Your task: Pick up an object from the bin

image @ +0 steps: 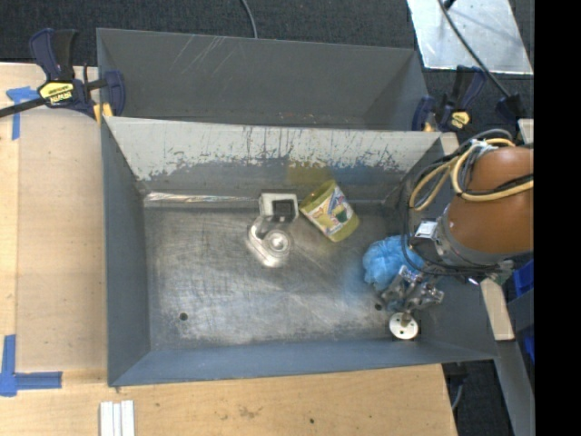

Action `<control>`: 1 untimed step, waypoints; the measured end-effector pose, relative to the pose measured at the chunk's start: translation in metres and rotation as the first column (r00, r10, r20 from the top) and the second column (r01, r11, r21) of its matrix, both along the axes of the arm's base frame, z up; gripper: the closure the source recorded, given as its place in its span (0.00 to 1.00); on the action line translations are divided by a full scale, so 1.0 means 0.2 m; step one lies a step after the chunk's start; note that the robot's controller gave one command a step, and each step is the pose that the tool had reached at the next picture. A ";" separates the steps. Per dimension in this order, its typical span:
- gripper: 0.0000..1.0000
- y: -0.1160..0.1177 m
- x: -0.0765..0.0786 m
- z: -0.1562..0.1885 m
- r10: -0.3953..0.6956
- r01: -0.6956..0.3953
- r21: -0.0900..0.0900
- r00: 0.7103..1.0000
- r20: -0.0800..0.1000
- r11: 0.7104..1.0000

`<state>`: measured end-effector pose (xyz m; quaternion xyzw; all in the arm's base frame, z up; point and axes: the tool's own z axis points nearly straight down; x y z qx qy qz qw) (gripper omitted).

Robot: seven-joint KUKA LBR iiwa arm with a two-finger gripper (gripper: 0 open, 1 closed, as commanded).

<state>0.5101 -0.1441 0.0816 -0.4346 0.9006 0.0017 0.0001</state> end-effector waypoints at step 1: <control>1.00 -0.03 -0.03 0.23 0.298 -0.298 -0.002 0.954 0.004 0.955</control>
Offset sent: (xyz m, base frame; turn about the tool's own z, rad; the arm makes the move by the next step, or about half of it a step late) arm 0.0720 0.0141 0.1739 -0.1271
